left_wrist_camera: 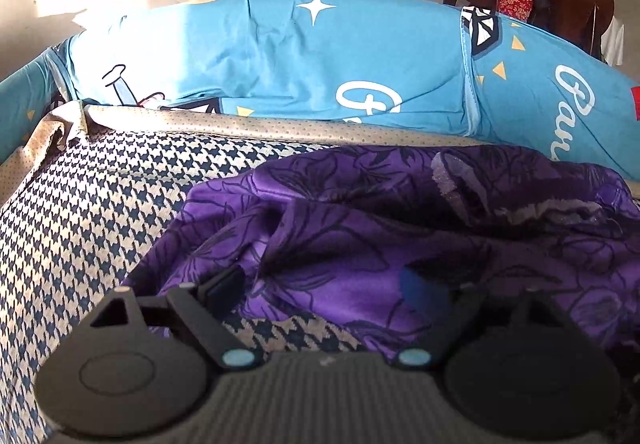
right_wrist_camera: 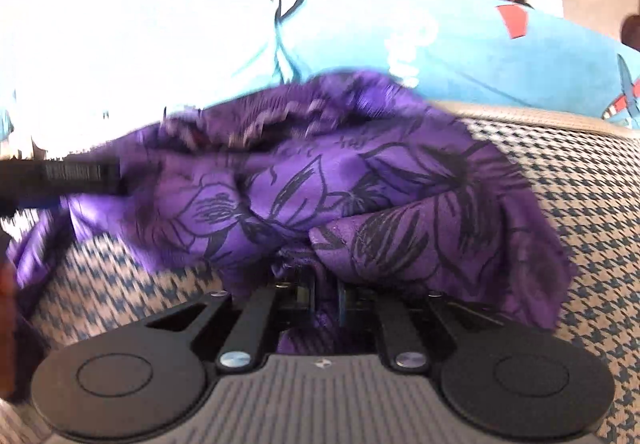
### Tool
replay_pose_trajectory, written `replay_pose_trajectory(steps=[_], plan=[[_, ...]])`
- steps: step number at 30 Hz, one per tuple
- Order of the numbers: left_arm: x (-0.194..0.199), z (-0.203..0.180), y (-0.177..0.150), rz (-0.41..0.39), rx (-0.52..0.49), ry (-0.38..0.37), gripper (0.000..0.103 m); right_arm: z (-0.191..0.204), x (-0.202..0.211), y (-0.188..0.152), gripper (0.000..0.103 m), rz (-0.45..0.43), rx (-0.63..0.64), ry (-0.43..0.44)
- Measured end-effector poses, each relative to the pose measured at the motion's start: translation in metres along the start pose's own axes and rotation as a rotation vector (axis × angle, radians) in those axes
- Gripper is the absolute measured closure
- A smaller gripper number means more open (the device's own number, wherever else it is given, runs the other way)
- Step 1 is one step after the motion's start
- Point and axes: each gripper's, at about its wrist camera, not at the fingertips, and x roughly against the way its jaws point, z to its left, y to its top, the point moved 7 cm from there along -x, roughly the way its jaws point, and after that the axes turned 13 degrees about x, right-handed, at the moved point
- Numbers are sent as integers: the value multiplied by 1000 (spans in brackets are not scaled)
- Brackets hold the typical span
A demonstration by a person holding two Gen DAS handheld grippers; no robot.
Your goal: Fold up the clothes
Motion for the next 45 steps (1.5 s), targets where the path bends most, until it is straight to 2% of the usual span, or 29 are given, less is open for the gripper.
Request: replay_pose_trajectory(steps=[3, 10, 19, 25, 27, 30, 39, 45], plan=[[6, 5, -3, 0, 3, -3, 15, -11, 23, 8, 91, -86, -52, 5], [23, 21, -21, 27, 23, -18, 15, -31, 67, 7, 91, -226, -114, -91], [53, 31, -51, 40, -36, -33, 15, -80, 116, -23, 91, -257, -248, -271], [72, 34, -66, 42, -78, -53, 13, -121, 138, -51, 90, -211, -391, -416], [75, 36, -67, 41, -72, -55, 8, -133, 143, -57, 90, -205, -446, -465], [77, 36, -64, 28, -70, -52, 8, -135, 151, -56, 86, -220, -424, -521], [76, 29, -56, 15, -106, -53, 8, -83, 115, -35, 86, -181, -230, -360], [75, 37, -22, -29, -77, -39, 4, -47, 94, -26, 85, -172, -147, -284]])
